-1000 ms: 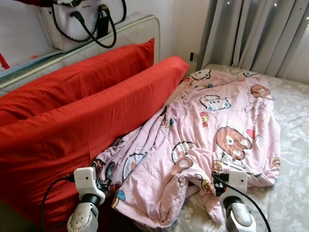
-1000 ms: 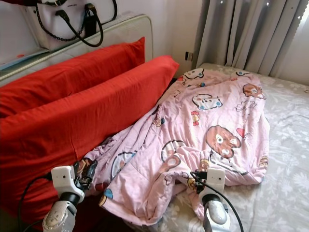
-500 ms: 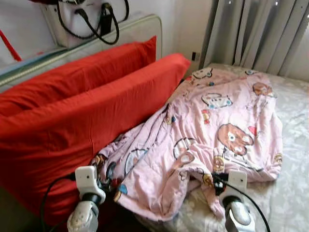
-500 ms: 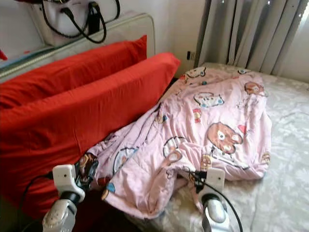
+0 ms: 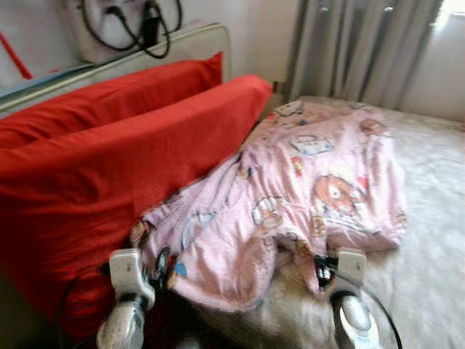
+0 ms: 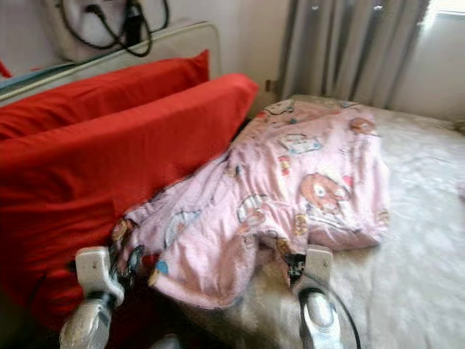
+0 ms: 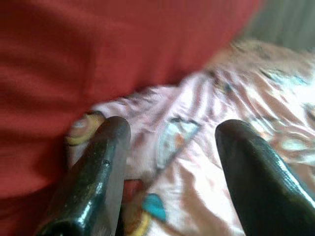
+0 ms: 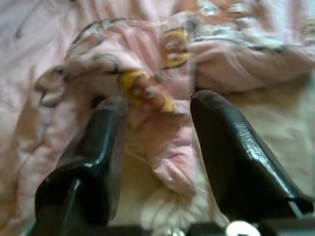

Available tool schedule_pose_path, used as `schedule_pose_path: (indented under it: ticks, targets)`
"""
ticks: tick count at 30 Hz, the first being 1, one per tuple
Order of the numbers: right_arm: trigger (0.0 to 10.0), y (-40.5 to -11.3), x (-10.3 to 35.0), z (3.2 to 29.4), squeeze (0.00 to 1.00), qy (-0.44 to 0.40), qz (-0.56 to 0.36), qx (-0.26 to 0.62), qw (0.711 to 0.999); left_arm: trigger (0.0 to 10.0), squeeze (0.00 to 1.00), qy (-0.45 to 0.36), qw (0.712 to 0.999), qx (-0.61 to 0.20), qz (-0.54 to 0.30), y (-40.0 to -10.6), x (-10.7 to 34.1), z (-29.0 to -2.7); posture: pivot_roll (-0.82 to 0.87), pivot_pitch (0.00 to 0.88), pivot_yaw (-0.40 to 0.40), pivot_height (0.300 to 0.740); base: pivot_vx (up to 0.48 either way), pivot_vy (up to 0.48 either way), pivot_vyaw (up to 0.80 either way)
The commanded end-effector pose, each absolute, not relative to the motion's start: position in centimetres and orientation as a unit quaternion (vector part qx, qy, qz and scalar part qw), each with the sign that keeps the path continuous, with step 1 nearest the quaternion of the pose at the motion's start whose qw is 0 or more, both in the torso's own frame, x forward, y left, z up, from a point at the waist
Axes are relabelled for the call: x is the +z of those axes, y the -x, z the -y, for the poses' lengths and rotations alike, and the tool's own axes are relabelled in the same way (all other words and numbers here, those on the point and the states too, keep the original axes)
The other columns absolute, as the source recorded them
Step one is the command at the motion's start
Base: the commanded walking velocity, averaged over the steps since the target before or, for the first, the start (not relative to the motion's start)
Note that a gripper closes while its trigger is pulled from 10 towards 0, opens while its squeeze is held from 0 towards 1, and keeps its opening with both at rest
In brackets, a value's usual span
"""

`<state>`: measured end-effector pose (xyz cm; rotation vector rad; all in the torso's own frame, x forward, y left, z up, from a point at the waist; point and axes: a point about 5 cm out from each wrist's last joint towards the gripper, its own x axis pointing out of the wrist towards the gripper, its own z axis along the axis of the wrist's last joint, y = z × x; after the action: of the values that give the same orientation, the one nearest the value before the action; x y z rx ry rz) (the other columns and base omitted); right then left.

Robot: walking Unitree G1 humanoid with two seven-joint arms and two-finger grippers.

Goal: Clean up the room

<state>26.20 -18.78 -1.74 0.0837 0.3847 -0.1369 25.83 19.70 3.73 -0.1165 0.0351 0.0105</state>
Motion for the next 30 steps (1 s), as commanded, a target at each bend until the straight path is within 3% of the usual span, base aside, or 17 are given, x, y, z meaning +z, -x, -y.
schedule_pose_path:
  ticks: [1,20,25,30]
  targets:
    - [10.0,-26.27,-1.83,18.17,0.0,-0.045,-0.195,-0.061,0.978,10.0,0.0,0.063,0.997,0.018,-0.046,-24.84,2.47,-20.15,0.06,0.0,0.023,0.641,0.0,0.0,0.0]
    - [10.0,-26.62,-1.76,17.62,0.0,-0.049,-0.201,-0.053,0.977,10.0,0.0,0.072,0.996,0.014,-0.05,-25.13,2.32,-20.15,0.06,0.0,0.022,0.637,0.0,0.0,0.0]
    - [10.0,-26.63,-1.83,17.59,0.0,-0.046,-0.206,-0.05,0.976,10.0,0.0,0.073,0.996,0.014,-0.05,-25.17,2.28,-20.12,0.06,0.0,0.022,0.607,0.0,0.0,0.0]
    - [10.0,-26.75,-1.62,17.57,0.0,-0.054,-0.196,-0.054,0.978,10.0,0.0,0.074,0.996,0.013,-0.051,-25.16,2.21,-20.1,0.06,0.0,0.023,0.607,0.0,0.0,0.0]
